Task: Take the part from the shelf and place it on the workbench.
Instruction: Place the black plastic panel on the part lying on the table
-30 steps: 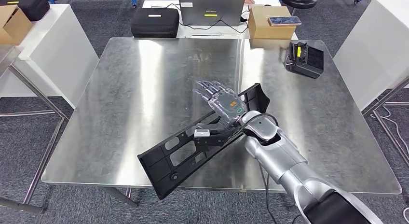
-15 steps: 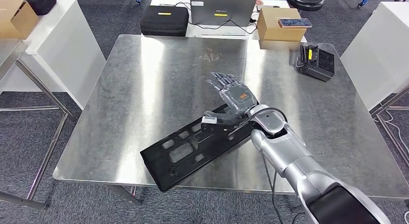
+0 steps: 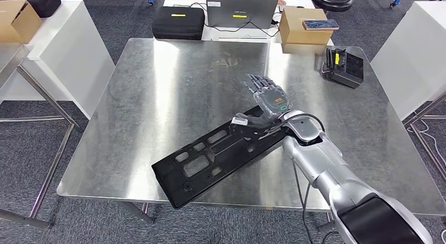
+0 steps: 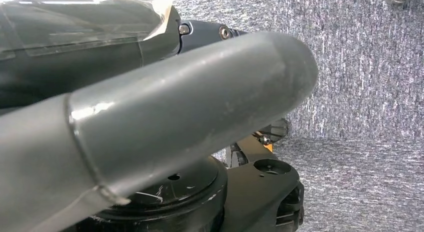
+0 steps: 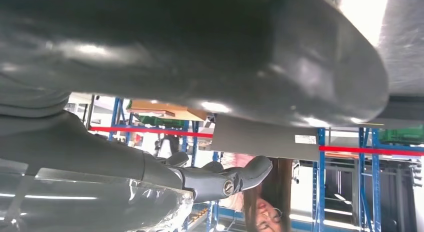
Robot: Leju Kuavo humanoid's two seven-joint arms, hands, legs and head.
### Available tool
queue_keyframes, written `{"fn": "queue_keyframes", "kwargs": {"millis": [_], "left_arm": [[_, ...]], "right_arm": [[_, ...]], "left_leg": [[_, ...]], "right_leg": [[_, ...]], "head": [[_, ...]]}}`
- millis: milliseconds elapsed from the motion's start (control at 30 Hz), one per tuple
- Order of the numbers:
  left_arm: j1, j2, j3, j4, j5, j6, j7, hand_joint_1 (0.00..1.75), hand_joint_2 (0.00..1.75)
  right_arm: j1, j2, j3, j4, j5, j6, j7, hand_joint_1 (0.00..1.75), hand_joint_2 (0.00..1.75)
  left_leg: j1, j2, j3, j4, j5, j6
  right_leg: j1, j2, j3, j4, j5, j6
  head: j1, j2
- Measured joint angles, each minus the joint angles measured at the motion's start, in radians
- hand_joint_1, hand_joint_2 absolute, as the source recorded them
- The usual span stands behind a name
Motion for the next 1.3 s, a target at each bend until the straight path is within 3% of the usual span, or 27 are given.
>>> {"fn": "queue_keyframes", "kwargs": {"millis": [567,700,767,833,867,900,933,1033,1100,1200,1233,1300], "left_arm": [[0.003,0.000,0.016,0.000,0.013,-0.002,0.005,0.00,0.00],[0.003,0.000,0.019,0.000,0.014,-0.008,0.001,0.00,0.00],[0.003,-0.002,0.019,0.000,0.013,-0.007,-0.005,0.00,0.00],[0.002,-0.003,0.019,0.000,0.012,-0.004,-0.008,0.00,0.00],[0.002,-0.003,0.019,0.000,0.012,-0.003,-0.008,0.00,0.00],[0.003,-0.004,0.019,0.000,0.012,-0.001,-0.009,0.00,0.00],[0.003,-0.004,0.019,0.000,0.011,0.000,-0.011,0.00,0.00],[0.003,-0.005,0.019,0.000,0.010,0.006,-0.018,0.00,0.00],[0.003,-0.004,0.020,0.000,0.009,0.009,-0.021,0.00,0.00],[0.005,-0.004,0.022,0.000,0.009,0.010,-0.023,0.00,0.00],[0.005,-0.004,0.023,0.000,0.009,0.010,-0.023,0.00,0.00],[0.005,-0.004,0.025,0.000,0.009,0.010,-0.023,0.00,0.00]], "right_arm": [[-0.054,-0.052,-0.089,0.029,0.003,-0.048,-0.001,0.00,0.00],[-0.059,-0.051,-0.101,0.030,0.005,-0.049,-0.004,0.00,0.00],[-0.063,-0.052,-0.106,0.033,0.005,-0.050,-0.008,0.00,0.00],[-0.063,-0.051,-0.110,0.040,0.005,-0.051,-0.014,0.00,0.00],[-0.060,-0.051,-0.111,0.045,0.005,-0.051,-0.016,0.00,0.00],[-0.057,-0.051,-0.112,0.050,0.006,-0.051,-0.017,0.00,0.00],[-0.056,-0.051,-0.113,0.053,0.007,-0.051,-0.018,0.00,0.00],[-0.057,-0.049,-0.119,0.059,0.011,-0.053,-0.021,0.00,0.00],[-0.056,-0.045,-0.122,0.062,0.012,-0.054,-0.022,0.00,0.00],[-0.053,-0.041,-0.124,0.068,0.013,-0.056,-0.023,0.00,0.00],[-0.053,-0.039,-0.124,0.069,0.013,-0.056,-0.024,0.00,0.00],[-0.054,-0.035,-0.124,0.071,0.013,-0.056,-0.024,0.00,0.00]], "left_leg": [[-0.001,0.000,0.000,0.000,0.000,0.000],[0.001,0.000,0.006,-0.011,0.005,0.024],[0.008,0.003,0.019,-0.034,0.018,0.036],[0.011,0.006,0.022,-0.041,0.023,0.041],[0.011,0.005,0.021,-0.040,0.023,0.040],[0.011,0.005,0.019,-0.039,0.023,0.039],[0.012,0.004,0.018,-0.036,0.023,0.037],[0.015,0.002,0.010,-0.013,0.011,0.017],[0.013,0.001,0.000,0.006,0.003,0.002],[0.018,0.001,-0.009,0.014,0.002,-0.011],[0.020,0.002,-0.016,0.027,-0.011,-0.016],[0.023,0.005,-0.051,0.112,-0.070,-0.024]], "right_leg": [[0.000,0.000,0.000,0.000,-0.001,0.004],[-0.016,-0.001,0.002,-0.009,0.004,0.022],[-0.011,-0.001,-0.027,0.051,-0.030,0.013],[-0.011,0.000,-0.092,0.190,-0.091,-0.003],[-0.011,0.000,-0.123,0.256,-0.114,-0.005],[-0.011,0.000,-0.139,0.292,-0.124,-0.002],[-0.012,0.000,-0.135,0.287,-0.117,0.005],[-0.020,0.000,-0.034,0.100,-0.046,0.031],[-0.019,0.004,-0.001,0.036,-0.026,0.024],[-0.016,0.007,-0.010,0.041,-0.021,0.002],[-0.016,0.007,-0.011,0.042,-0.019,-0.005],[-0.017,0.006,-0.016,0.041,-0.014,-0.015]], "head": [[0.000,0.000],[-0.002,0.000],[0.001,0.000],[0.003,0.000],[0.004,0.000],[0.005,0.000],[0.005,0.000],[0.008,0.000],[0.007,0.000],[0.003,0.000],[0.002,0.000],[0.000,0.000]]}}
